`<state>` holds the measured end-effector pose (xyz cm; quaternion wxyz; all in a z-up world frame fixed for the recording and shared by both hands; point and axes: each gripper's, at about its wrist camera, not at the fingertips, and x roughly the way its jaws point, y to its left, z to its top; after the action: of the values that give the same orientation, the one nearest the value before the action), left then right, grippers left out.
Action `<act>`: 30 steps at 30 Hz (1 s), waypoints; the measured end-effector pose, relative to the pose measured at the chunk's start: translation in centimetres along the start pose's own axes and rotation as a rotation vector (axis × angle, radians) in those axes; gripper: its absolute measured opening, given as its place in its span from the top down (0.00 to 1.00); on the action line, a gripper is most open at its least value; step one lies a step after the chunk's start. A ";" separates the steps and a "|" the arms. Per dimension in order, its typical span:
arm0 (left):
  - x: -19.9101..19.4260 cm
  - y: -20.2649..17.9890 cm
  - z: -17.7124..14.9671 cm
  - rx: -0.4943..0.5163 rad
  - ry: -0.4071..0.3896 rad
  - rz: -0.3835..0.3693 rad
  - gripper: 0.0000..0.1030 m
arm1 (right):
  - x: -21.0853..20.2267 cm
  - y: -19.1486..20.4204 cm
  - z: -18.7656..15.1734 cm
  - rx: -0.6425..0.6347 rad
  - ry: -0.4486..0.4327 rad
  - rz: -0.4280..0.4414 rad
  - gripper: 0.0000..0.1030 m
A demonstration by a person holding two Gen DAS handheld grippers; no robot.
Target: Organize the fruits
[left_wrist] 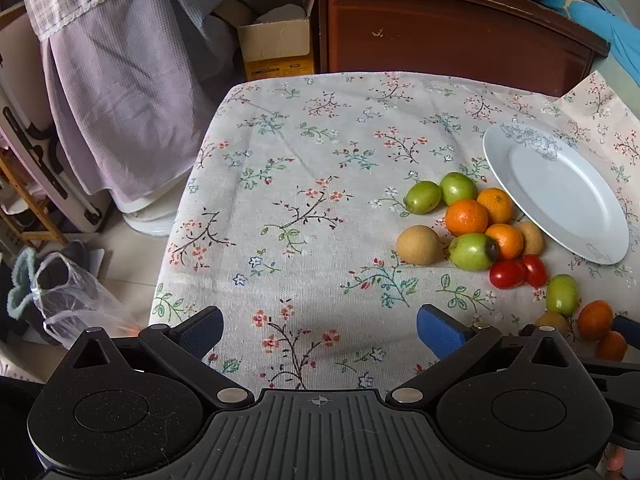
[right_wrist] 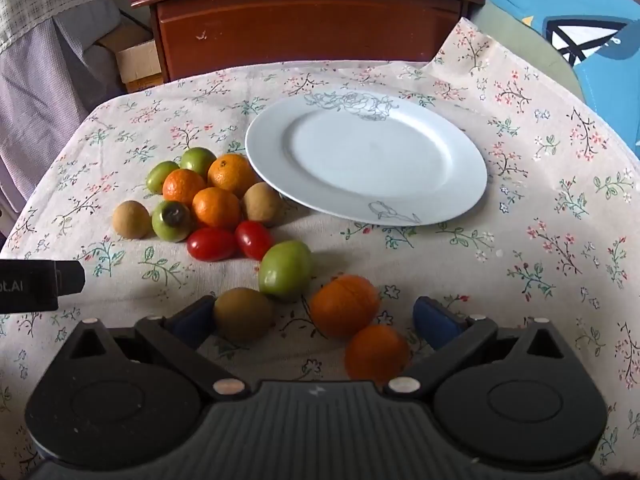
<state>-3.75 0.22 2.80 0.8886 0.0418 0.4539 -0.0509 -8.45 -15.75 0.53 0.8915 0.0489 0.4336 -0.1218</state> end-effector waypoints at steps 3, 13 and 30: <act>-0.7 -0.1 -0.4 0.002 0.001 -0.003 0.00 | -0.7 0.4 0.5 -0.046 0.018 -0.034 0.01; -2.7 -1.2 -0.8 0.027 0.016 0.021 0.00 | -3.9 -0.6 1.7 -0.094 -0.013 -0.081 0.01; -5.5 -4.0 -1.0 0.101 0.003 0.025 0.00 | -6.8 -4.9 1.2 0.076 -0.003 0.032 0.01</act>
<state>-8.26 -3.35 6.53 0.8853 0.0925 0.4515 -0.0626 -12.82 -19.48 6.71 0.8915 0.0895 0.4264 -0.1242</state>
